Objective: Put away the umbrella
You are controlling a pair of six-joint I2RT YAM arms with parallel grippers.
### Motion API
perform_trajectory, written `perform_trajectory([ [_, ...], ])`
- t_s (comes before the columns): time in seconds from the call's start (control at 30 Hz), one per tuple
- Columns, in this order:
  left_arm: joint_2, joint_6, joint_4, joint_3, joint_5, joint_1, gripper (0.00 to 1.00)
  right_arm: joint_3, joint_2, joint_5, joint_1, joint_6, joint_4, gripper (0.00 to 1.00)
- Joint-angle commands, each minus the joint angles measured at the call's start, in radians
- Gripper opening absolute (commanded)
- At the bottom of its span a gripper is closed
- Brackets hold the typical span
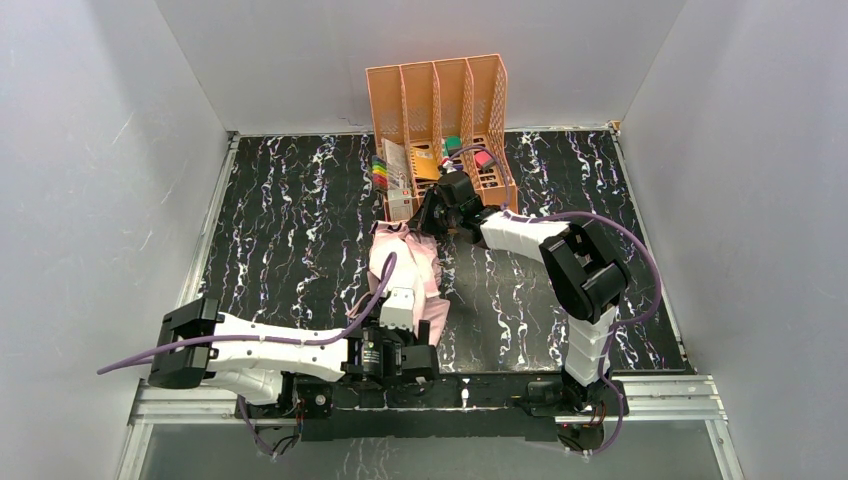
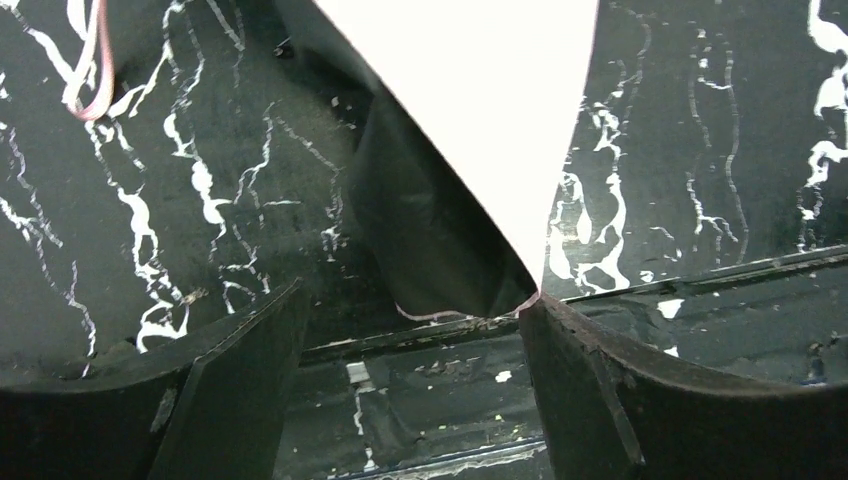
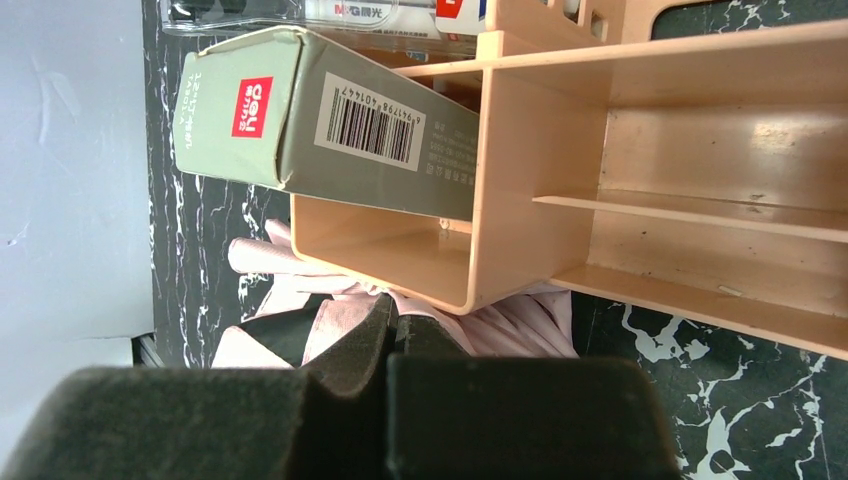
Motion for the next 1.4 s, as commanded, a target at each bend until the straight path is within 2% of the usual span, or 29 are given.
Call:
perform_trajectory([
  [0.0, -0.004, 0.086, 0.122, -0.009, -0.058, -0.004, 0.76, 0.043, 0.021, 0.057, -0.028, -0.026, 0.019, 0.00],
  [0.2, 0.040, 0.077, 0.142, -0.028, -0.107, -0.004, 0.75, 0.051, 0.029, 0.048, -0.030, -0.031, 0.016, 0.00],
  [0.23, 0.054, 0.082, 0.160, -0.040, -0.124, -0.003, 0.67, 0.051, 0.031, 0.046, -0.029, -0.033, 0.014, 0.00],
  [0.4, 0.068, 0.120, 0.172, -0.022, -0.143, -0.002, 0.45, 0.057, 0.033, 0.046, -0.030, -0.045, 0.007, 0.00],
  [0.53, 0.042, 0.201, 0.189, 0.022, -0.151, -0.002, 0.18, 0.068, 0.036, 0.046, -0.030, -0.057, 0.000, 0.00],
  [0.73, -0.092, 0.434, 0.301, 0.080, -0.150, 0.010, 0.00, 0.062, 0.037, 0.048, -0.030, -0.069, -0.007, 0.00],
  [0.9, -0.212, 0.619, 0.399, 0.107, -0.099, 0.063, 0.00, 0.050, 0.036, 0.049, -0.032, -0.076, -0.008, 0.00],
  [1.0, -0.246, 0.710, 0.449, 0.129, -0.030, 0.133, 0.00, 0.045, 0.037, 0.042, -0.031, -0.080, -0.009, 0.00],
  [1.2, -0.242, 0.852, 0.520, 0.193, 0.166, 0.338, 0.00, 0.037, 0.042, 0.023, -0.031, -0.086, -0.007, 0.00],
  [1.37, -0.206, 0.885, 0.547, 0.197, 0.280, 0.511, 0.00, 0.017, 0.041, 0.009, -0.031, -0.084, 0.002, 0.00],
])
